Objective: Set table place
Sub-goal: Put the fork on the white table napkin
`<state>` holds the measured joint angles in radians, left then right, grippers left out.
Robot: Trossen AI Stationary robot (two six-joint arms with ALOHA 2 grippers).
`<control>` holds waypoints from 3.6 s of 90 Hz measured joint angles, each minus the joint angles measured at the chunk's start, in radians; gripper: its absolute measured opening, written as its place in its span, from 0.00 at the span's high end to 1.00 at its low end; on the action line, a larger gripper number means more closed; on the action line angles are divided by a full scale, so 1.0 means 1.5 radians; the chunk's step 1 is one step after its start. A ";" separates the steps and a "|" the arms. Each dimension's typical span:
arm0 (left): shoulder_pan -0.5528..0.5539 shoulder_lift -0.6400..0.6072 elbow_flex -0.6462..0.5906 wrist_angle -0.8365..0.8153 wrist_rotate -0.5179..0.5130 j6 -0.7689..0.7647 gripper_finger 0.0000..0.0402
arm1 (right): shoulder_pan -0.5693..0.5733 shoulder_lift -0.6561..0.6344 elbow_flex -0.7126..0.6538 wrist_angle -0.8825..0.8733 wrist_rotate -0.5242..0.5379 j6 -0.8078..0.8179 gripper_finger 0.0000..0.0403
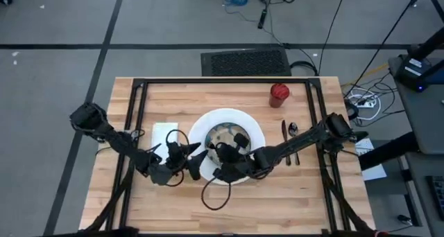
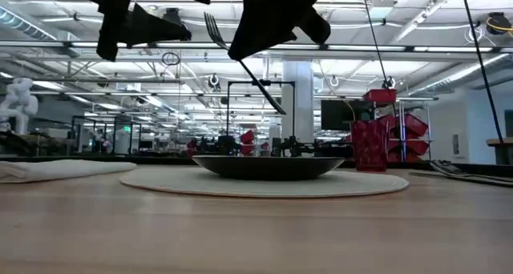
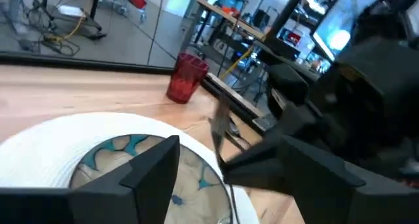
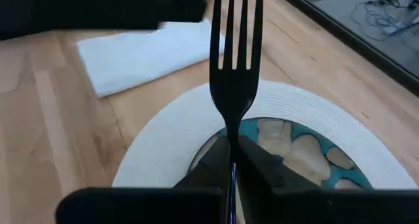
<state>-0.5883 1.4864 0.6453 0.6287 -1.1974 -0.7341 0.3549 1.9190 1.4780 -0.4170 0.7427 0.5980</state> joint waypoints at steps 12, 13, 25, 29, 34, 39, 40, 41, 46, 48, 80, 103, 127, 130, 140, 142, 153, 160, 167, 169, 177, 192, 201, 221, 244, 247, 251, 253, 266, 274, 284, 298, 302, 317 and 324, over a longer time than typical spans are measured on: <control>0.027 0.000 0.000 0.000 0.013 -0.011 0.39 | 0.000 0.000 0.000 0.006 -0.024 0.001 1.00; 0.029 0.000 0.000 0.000 0.017 -0.012 0.39 | 0.000 0.000 0.000 0.007 -0.024 0.001 1.00; 0.053 0.000 0.000 -0.005 0.052 -0.027 0.39 | 0.000 0.000 0.000 0.028 -0.020 -0.007 1.00; 0.061 0.000 0.000 -0.010 0.058 -0.045 0.39 | 0.000 0.000 0.000 0.036 -0.021 -0.009 1.00; 0.069 0.002 0.000 -0.010 0.062 -0.061 0.39 | -0.001 0.000 0.000 0.036 -0.021 -0.009 1.00; 0.073 0.002 0.000 -0.010 0.063 -0.064 0.39 | -0.002 0.000 0.000 0.035 -0.022 -0.010 1.00; 0.073 0.002 0.000 -0.009 0.063 -0.064 0.39 | -0.002 0.000 0.000 0.035 -0.022 -0.010 1.00; 0.073 0.002 0.000 -0.009 0.063 -0.064 0.39 | -0.002 0.000 0.000 0.035 -0.022 -0.010 1.00; 0.074 0.002 0.000 -0.008 0.066 -0.064 0.40 | -0.002 0.000 0.000 0.036 -0.022 -0.010 1.00; 0.073 0.002 0.000 -0.008 0.069 -0.065 0.40 | -0.002 0.000 0.000 0.037 -0.022 -0.010 1.00; 0.074 0.002 0.001 -0.013 0.088 -0.079 0.80 | -0.006 0.000 0.000 0.047 -0.008 -0.005 1.00; 0.074 0.002 0.001 -0.025 0.091 -0.062 0.99 | -0.006 0.000 0.000 0.051 -0.008 -0.003 0.94; 0.112 -0.127 0.001 -0.206 0.237 -0.042 1.00 | 0.022 -0.033 0.000 0.032 -0.050 0.014 0.72; 0.124 -0.160 0.001 -0.263 0.268 -0.052 1.00 | 0.029 -0.041 0.000 0.030 -0.056 0.017 0.70; 0.167 -0.275 0.023 -0.537 0.364 -0.114 1.00 | 0.063 -0.061 0.000 0.020 -0.059 0.017 0.64; 0.176 -0.295 0.029 -0.600 0.383 -0.129 1.00 | 0.071 -0.063 0.000 0.020 -0.060 0.016 0.63; 0.238 -0.379 0.045 -0.856 0.508 -0.202 1.00 | 0.106 -0.065 0.000 0.025 -0.058 0.014 0.60; 0.278 -0.409 0.045 -0.938 0.566 -0.211 1.00 | 0.119 -0.059 0.000 0.030 -0.054 0.023 0.59; 0.324 -0.427 0.045 -1.000 0.616 -0.207 1.00 | 0.124 -0.051 0.000 0.030 -0.041 0.034 0.59; 0.339 -0.429 0.045 -1.012 0.632 -0.201 1.00 | 0.124 -0.050 0.000 0.031 -0.040 0.036 0.59; 0.404 -0.428 0.045 -1.037 0.718 -0.167 1.00 | 0.124 -0.049 0.000 0.031 -0.037 0.041 0.59; 0.516 -0.399 0.045 -1.052 0.823 -0.082 1.00 | 0.124 -0.050 0.000 0.031 -0.036 0.042 0.59; 0.583 -0.368 0.041 -1.061 0.860 -0.029 1.00 | 0.124 -0.050 0.000 0.030 -0.036 0.041 0.59; 0.676 -0.306 -0.017 -1.012 0.996 0.060 1.00 | 0.132 -0.050 0.000 0.029 -0.039 0.030 0.59; 0.755 -0.278 -0.061 -0.971 0.979 0.082 1.00 | 0.146 -0.050 0.000 0.027 -0.040 0.030 0.59; 0.760 -0.278 -0.062 -0.962 0.977 0.082 1.00 | 0.148 -0.050 0.000 0.027 -0.040 0.032 0.59; 0.766 -0.278 -0.063 -0.960 0.971 0.082 1.00 | 0.149 -0.050 0.000 0.027 -0.040 0.036 0.59; 0.769 -0.278 -0.063 -0.960 0.966 0.082 1.00 | 0.149 -0.050 0.000 0.027 -0.040 0.038 0.59; 0.775 -0.264 -0.063 -0.965 0.959 0.092 1.00 | 0.149 -0.050 0.000 0.026 -0.040 0.045 0.59; 0.774 -0.249 -0.063 -0.968 0.959 0.092 1.00 | 0.149 -0.050 0.000 0.026 -0.040 0.045 0.59; 0.771 -0.226 -0.063 -0.966 0.971 0.088 1.00 | 0.149 -0.050 0.000 0.026 -0.040 0.045 0.59; 0.770 -0.199 -0.063 -0.965 0.980 0.076 1.00 | 0.149 -0.050 0.000 0.025 -0.040 0.047 0.59; 0.770 -0.193 -0.063 -0.963 0.980 0.075 1.00 | 0.149 -0.050 0.000 0.025 -0.040 0.047 0.59; 0.770 -0.174 -0.063 -0.960 0.958 0.055 1.00 | 0.149 -0.050 0.000 0.024 -0.040 0.047 0.59; 0.770 -0.164 -0.063 -0.960 0.943 0.044 1.00 | 0.149 -0.050 0.000 0.022 -0.040 0.047 0.59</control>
<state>0.5663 1.2407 0.5503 -0.8108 0.2171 -0.6679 0.5781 1.8446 1.4776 -0.3840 0.6830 0.6690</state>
